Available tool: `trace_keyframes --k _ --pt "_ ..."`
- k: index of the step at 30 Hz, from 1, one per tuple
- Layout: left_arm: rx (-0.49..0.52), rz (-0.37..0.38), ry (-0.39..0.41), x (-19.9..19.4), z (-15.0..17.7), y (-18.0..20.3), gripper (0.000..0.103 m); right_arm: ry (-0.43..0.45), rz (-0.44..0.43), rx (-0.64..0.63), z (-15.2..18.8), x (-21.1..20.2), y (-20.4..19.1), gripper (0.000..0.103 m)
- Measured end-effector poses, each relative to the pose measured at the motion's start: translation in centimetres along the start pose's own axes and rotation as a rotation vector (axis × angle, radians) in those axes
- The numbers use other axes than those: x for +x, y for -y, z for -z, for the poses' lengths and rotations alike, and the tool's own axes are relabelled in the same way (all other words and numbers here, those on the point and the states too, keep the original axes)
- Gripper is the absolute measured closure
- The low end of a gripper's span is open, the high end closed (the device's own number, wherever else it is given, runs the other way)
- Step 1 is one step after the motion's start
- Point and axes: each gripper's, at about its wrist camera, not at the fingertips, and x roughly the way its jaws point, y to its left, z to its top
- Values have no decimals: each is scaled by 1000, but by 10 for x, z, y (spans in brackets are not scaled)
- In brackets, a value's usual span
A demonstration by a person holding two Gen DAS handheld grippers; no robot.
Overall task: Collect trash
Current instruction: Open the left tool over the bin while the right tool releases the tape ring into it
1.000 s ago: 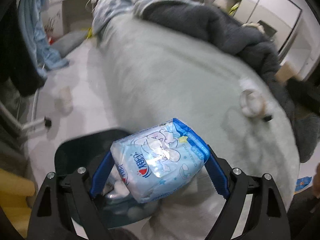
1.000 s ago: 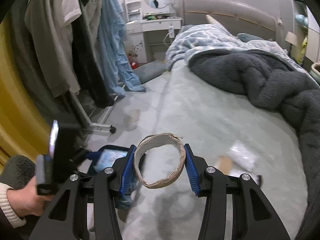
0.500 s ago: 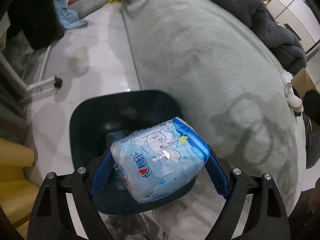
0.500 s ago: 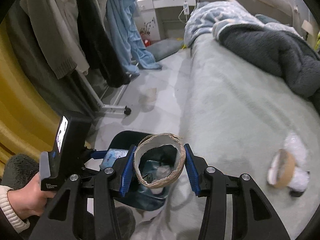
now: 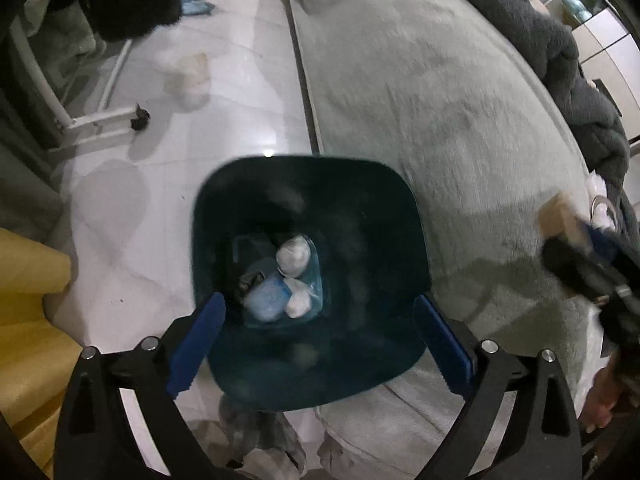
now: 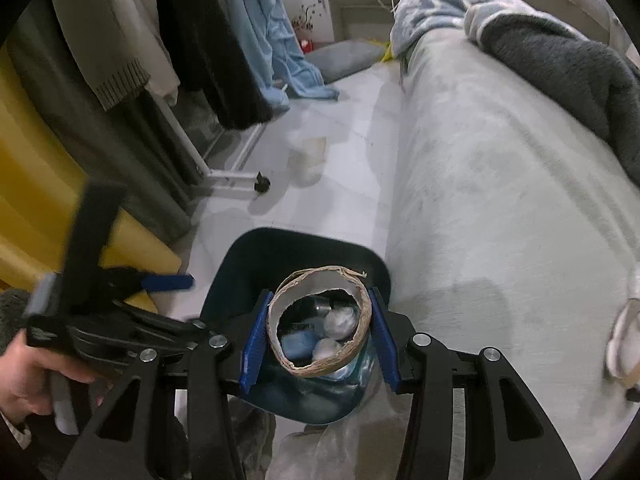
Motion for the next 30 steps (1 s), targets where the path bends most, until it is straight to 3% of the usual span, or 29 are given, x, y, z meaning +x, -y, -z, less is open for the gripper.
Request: trace_keyframes --k 4,9,19,21,24,30 --pt "45 -72 105 -22 0 -2 6 -31 7 -6 2 15 -4 55" --pt "75 -80 237 -48 -1 -7 6 -71 17 -10 7 34 -8 55" --pt "88 -133 379 -88 -8 -11 6 -142 19 -20 15 67 -16 55" --pt "97 -124 415 -97 -8 -12 6 -150 18 -21 17 70 -18 52" --pt "101 -105 459 -109 -9 -13 6 -160 19 -29 18 75 -22 32" --pt "146 -35 534 -131 -8 -4 6 -159 8 -47 18 70 -27 27"
